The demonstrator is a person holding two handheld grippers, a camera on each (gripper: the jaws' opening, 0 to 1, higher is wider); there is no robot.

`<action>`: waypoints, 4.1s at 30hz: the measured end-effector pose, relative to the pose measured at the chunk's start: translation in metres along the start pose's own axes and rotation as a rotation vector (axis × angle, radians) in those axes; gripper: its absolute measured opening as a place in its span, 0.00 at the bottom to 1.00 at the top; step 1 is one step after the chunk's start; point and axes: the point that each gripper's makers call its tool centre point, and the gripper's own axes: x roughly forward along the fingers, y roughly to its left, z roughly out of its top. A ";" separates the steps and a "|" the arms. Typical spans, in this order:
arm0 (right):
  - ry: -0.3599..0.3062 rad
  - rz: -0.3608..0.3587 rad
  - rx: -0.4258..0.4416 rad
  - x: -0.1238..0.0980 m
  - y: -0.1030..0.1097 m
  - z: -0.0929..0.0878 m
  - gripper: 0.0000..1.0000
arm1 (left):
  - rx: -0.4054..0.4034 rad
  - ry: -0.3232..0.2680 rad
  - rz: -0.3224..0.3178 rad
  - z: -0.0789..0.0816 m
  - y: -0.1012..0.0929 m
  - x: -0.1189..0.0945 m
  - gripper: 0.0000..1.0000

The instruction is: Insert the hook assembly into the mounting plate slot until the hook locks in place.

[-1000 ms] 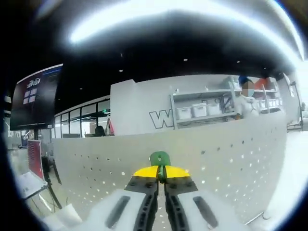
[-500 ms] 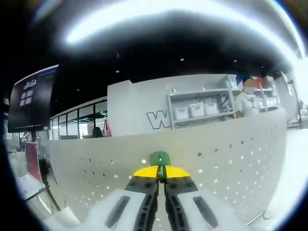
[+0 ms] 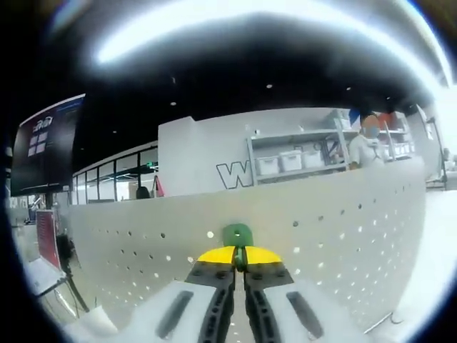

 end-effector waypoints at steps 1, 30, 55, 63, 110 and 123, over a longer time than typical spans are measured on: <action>0.002 -0.001 -0.005 0.000 0.000 0.000 0.00 | -0.001 -0.001 0.001 0.000 0.000 0.000 0.98; 0.047 0.012 -0.017 -0.002 0.001 0.003 0.02 | -0.012 0.002 0.016 -0.002 -0.001 -0.006 0.97; 0.058 0.154 -0.068 -0.040 -0.015 0.042 0.13 | -0.007 0.067 0.059 -0.013 -0.006 -0.018 0.98; 0.162 0.254 -0.129 -0.067 -0.019 0.015 0.17 | -0.012 0.088 0.076 -0.020 -0.008 -0.024 0.98; 0.686 0.581 -0.198 -0.261 -0.005 -0.152 0.39 | -0.076 0.196 0.117 -0.062 -0.011 -0.038 1.00; 0.771 0.607 -0.180 -0.291 -0.001 -0.172 0.40 | -0.115 0.240 0.111 -0.084 -0.012 -0.040 0.99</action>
